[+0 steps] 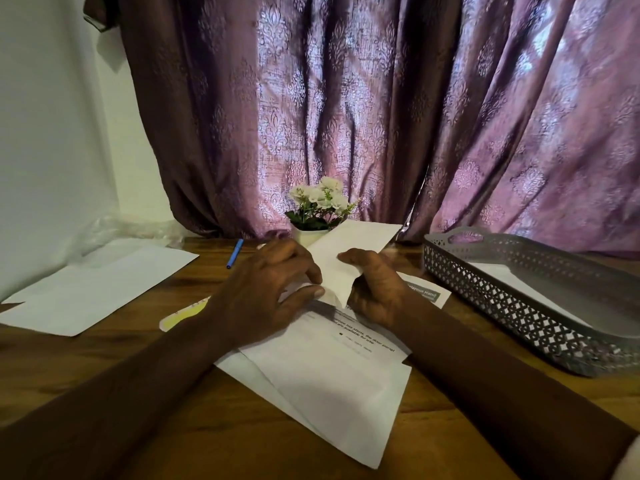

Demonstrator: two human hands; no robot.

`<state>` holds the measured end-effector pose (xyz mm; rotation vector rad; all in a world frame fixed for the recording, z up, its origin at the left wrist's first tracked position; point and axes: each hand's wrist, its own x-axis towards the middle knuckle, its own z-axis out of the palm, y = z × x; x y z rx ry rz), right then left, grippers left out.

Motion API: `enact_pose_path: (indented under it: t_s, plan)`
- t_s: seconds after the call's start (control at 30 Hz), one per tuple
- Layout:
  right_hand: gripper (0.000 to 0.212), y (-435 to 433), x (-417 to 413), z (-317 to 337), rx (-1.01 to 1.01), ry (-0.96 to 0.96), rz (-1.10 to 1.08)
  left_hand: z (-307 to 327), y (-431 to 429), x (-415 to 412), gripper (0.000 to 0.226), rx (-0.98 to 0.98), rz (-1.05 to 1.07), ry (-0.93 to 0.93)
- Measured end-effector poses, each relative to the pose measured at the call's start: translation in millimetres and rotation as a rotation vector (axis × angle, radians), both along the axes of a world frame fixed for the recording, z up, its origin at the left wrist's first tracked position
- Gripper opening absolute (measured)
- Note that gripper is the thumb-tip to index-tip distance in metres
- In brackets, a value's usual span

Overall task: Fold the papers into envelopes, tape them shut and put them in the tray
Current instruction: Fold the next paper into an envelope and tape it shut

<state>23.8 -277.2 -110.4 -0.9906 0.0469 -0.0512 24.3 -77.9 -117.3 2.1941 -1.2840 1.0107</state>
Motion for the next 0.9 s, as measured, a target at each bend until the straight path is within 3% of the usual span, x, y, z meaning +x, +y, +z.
enact_pose_path:
  t_s: [0.13,0.23,0.3,0.4,0.53,0.63,0.77,0.9]
  plan:
    - [0.027,-2,-5,6,0.045,0.021,0.074,2,-2,-2,0.024,0.015,0.031,-0.193]
    - [0.039,0,-9,7,0.029,0.021,0.099,7,-4,-4,0.020,0.011,0.089,-0.347]
    - [0.042,2,-10,9,0.038,0.037,0.130,7,-2,-5,0.028,0.072,0.021,-0.326]
    - [0.028,0,-12,12,0.073,0.064,0.164,7,-1,-8,0.043,0.157,0.019,-0.301]
    - [0.031,2,-11,9,0.109,-0.001,0.177,13,-4,-8,0.023,0.070,0.119,-0.424]
    - [0.052,4,-5,5,-0.138,-0.063,0.022,19,-1,-10,0.019,-0.215,0.107,-0.273]
    - [0.074,-6,1,1,-0.598,-0.372,-0.376,26,14,-9,0.031,-0.715,0.119,0.089]
    - [0.057,-13,4,-2,-1.029,-0.500,-0.722,32,37,3,0.046,-1.135,0.082,0.581]
